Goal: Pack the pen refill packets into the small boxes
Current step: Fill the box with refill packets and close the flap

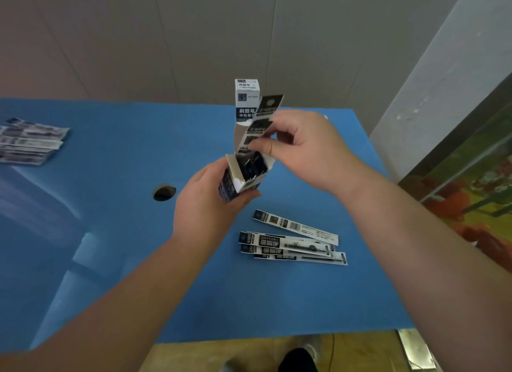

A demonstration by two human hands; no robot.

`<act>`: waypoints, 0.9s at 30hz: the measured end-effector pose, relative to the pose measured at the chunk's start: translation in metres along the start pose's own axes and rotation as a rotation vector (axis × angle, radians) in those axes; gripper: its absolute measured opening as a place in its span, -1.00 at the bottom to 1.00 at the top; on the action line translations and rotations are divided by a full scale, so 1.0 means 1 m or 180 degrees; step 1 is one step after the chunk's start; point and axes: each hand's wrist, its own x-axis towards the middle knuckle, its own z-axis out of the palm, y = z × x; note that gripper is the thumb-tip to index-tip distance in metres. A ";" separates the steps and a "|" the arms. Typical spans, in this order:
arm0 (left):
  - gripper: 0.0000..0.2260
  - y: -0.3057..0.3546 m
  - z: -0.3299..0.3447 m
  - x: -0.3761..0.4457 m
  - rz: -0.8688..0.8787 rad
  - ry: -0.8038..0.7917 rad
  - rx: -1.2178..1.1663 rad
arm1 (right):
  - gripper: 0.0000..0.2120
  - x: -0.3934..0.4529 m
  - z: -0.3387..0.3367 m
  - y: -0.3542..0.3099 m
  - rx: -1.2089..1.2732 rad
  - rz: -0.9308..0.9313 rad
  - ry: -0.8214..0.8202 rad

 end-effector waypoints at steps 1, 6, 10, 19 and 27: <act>-0.56 0.000 0.000 0.000 0.0010 0.0003 -0.0011 | -0.87 0.000 0.000 0.000 -0.0130 -0.0044 -0.0047; -0.56 -0.002 -0.001 0.001 0.0013 0.0025 -0.0014 | -0.88 0.003 0.001 -0.003 -0.0651 -0.0326 -0.0279; -0.58 -0.001 0.002 0.001 -0.0017 -0.0010 -0.0014 | -0.80 0.010 0.015 -0.001 -0.1316 -0.0207 -0.0689; -0.56 0.001 -0.001 0.002 0.0069 -0.0022 0.0000 | -0.97 0.005 -0.014 -0.018 -0.0265 0.0126 -0.0301; -0.55 0.001 -0.001 -0.001 0.0026 0.0022 -0.0039 | -0.88 0.000 -0.004 -0.016 -0.0730 0.0194 -0.0618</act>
